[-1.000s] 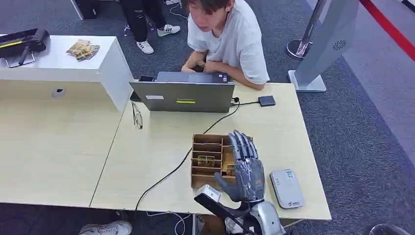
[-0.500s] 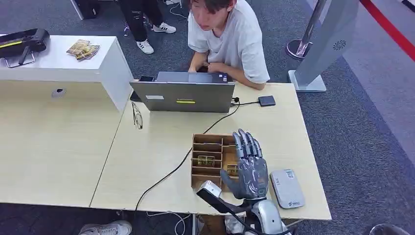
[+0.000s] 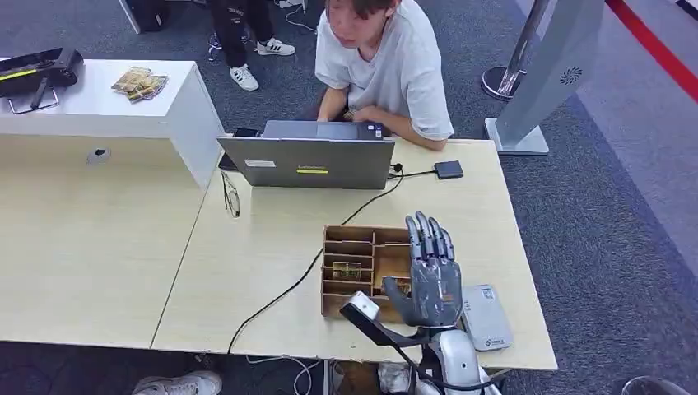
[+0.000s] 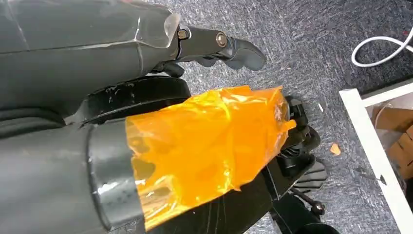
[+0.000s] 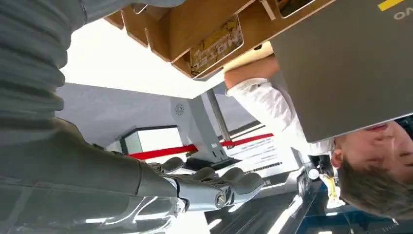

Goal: Pass the card to the sensor for recognition and then transmit it.

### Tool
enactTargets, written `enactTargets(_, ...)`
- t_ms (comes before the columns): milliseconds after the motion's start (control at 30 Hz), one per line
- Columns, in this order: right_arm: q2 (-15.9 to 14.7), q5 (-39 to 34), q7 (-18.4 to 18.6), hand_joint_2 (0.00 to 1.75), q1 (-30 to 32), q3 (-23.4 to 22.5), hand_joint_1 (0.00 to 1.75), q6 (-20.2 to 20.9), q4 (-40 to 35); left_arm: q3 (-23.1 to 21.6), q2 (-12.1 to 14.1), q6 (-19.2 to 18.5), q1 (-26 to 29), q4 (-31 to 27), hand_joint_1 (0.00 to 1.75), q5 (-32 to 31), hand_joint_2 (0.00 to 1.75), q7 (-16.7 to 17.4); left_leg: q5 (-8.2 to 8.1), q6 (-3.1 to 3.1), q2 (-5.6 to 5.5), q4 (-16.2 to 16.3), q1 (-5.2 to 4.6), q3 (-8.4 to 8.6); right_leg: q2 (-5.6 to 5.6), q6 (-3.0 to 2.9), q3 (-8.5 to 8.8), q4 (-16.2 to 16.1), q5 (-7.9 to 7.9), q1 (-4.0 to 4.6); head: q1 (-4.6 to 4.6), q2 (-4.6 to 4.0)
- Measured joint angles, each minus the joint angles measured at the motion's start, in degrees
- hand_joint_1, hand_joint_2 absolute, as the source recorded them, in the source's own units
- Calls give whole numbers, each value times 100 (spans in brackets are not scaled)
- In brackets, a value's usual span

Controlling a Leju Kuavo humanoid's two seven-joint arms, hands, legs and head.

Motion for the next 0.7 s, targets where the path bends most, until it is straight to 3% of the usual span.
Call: enactTargets(700, 11, 262, 107, 175, -582, -55, 0, 391, 494, -236, -2, -90, -104, 0, 0, -118, 0, 81, 6, -2, -1, 0, 0, 0, 0, -1, 0, 2, 2, 0, 0, 0)
